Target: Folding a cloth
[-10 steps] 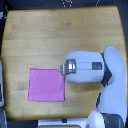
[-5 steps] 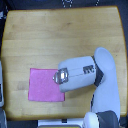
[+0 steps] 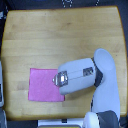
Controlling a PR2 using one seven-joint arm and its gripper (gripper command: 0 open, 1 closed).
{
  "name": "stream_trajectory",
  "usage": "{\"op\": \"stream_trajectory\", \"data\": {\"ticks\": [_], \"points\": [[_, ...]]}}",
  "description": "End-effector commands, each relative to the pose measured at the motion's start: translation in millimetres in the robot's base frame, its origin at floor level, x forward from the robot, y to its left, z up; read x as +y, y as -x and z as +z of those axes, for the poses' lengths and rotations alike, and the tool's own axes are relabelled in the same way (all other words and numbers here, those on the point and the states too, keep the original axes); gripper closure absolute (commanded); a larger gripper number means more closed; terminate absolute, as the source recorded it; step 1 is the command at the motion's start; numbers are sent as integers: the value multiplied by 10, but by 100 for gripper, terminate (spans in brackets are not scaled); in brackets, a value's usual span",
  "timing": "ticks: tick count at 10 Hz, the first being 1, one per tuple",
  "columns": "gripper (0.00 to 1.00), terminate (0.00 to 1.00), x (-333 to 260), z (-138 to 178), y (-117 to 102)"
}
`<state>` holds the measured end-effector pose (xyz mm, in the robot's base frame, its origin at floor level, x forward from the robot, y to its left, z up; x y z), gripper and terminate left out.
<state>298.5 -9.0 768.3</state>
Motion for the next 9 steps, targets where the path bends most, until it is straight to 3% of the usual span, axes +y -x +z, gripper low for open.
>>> {"op": "stream_trajectory", "data": {"ticks": [1, 9], "points": [[0, 0, 149, -241, 98], [0, 0, 68, -417, -5]]}}
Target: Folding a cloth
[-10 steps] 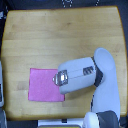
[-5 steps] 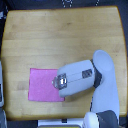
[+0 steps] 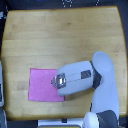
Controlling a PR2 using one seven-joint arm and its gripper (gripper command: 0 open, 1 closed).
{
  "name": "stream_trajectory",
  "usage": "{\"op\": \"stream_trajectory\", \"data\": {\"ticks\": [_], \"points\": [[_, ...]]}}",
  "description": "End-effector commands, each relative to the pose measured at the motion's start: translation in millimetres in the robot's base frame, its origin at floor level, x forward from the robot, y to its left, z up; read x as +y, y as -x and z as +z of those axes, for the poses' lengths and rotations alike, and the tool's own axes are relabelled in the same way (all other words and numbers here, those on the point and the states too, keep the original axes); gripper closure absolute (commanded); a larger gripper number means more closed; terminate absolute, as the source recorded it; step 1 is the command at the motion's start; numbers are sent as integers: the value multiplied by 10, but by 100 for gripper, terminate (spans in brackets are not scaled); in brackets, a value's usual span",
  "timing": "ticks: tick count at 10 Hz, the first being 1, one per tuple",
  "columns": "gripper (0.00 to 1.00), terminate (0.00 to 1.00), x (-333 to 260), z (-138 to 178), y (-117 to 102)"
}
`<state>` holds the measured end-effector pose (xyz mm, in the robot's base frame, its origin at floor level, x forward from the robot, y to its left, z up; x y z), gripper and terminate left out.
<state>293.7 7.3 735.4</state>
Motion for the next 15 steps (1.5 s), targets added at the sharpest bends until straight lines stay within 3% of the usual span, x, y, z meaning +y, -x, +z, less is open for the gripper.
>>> {"op": "stream_trajectory", "data": {"ticks": [1, 7, 15], "points": [[100, 0, -129, -49, -44], [100, 0, -145, -88, -3], [100, 0, -172, -11, -122]]}}
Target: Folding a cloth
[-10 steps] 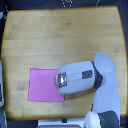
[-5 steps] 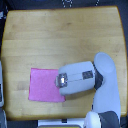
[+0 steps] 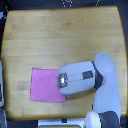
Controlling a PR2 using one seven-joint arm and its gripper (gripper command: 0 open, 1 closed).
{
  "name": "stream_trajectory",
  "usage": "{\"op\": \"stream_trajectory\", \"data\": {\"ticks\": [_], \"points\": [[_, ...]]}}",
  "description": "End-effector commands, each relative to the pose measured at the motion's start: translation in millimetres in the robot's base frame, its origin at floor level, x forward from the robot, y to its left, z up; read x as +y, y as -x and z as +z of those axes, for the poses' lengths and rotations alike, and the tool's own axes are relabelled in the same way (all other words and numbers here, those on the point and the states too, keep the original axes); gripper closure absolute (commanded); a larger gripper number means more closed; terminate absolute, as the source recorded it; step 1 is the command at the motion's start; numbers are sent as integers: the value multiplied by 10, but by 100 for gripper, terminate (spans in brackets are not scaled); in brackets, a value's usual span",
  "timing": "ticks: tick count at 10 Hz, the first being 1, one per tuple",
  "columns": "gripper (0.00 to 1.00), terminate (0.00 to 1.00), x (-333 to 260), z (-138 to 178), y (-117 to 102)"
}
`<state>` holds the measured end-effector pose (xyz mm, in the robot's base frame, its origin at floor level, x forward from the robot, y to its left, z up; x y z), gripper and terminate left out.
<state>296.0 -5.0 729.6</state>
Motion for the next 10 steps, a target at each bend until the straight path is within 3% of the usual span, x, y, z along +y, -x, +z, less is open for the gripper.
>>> {"op": "stream_trajectory", "data": {"ticks": [1, 10], "points": [[100, 0, -96, 73, -131], [100, 0, -28, 335, -282]]}}
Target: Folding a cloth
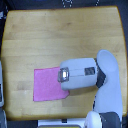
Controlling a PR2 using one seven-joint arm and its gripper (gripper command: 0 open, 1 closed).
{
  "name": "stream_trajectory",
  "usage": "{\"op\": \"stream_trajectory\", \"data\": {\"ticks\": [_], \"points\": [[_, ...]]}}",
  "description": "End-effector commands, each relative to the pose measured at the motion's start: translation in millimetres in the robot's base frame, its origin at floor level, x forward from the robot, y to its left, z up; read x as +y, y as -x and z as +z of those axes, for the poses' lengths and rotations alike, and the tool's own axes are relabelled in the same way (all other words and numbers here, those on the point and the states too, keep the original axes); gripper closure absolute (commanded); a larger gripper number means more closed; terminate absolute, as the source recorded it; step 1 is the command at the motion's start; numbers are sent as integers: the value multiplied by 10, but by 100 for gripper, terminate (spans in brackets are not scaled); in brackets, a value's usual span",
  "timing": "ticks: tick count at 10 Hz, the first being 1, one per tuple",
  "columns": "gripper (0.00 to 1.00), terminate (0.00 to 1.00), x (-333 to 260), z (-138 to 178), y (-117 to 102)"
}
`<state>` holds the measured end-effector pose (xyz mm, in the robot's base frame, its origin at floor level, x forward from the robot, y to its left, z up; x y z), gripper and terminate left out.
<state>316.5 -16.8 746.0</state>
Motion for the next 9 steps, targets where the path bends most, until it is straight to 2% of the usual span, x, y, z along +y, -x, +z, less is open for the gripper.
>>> {"op": "stream_trajectory", "data": {"ticks": [1, 5, 9], "points": [[100, 0, 121, 204, -81], [100, 0, 653, 503, -95], [100, 0, 1191, 641, -104]]}}
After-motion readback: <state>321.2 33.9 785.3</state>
